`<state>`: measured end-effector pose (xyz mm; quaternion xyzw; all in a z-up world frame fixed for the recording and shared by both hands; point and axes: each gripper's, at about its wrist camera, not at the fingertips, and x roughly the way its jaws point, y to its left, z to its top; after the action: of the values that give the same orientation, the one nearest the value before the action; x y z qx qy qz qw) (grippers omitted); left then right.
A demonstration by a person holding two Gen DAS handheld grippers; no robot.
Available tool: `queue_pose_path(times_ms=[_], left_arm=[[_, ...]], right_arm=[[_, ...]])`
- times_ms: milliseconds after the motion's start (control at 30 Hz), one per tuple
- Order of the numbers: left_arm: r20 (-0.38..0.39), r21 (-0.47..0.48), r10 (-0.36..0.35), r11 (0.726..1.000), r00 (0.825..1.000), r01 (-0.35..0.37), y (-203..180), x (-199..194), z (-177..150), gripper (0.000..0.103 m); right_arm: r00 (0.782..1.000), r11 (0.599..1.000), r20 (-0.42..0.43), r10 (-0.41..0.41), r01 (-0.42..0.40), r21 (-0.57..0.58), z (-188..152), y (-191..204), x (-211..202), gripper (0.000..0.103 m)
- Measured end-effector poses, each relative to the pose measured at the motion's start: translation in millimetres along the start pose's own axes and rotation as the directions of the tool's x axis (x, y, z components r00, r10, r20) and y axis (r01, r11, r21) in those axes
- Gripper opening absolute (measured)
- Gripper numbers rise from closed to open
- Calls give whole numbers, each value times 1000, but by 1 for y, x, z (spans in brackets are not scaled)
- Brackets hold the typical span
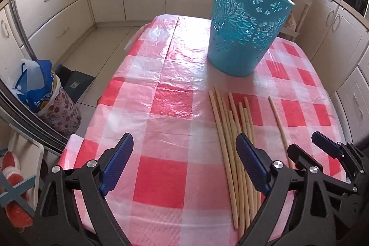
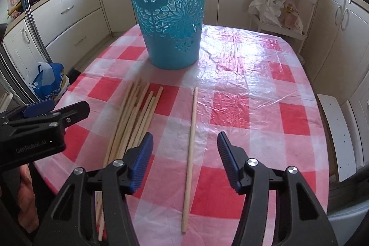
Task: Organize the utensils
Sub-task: 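Close the left tool on a wooden stick while the right tool grasps another stick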
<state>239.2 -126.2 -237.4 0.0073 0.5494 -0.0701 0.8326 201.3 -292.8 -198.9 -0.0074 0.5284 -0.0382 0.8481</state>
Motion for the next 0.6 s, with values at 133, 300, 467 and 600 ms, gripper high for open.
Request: queue_pose_path(times_ms=[133, 300, 467, 600], left_arm=[[-14, 23, 27, 999, 1000, -26, -13, 19, 9, 87], [-65, 39, 57, 998, 996, -54, -19, 34, 12, 80], [-54, 75, 76, 995, 996, -72, -30, 35, 16, 71], [-43, 114, 55, 992, 998, -50, -44, 32, 21, 55]], right_arm=[[1000, 999, 2, -25, 25, -24, 15, -7, 17, 56], [999, 1000, -38, 1, -2, -24, 15, -8, 37, 40], [1000, 999, -20, 13, -14, -38, 13, -9, 41, 28], [998, 999, -26, 51, -51, -8, 7, -13, 45, 12]])
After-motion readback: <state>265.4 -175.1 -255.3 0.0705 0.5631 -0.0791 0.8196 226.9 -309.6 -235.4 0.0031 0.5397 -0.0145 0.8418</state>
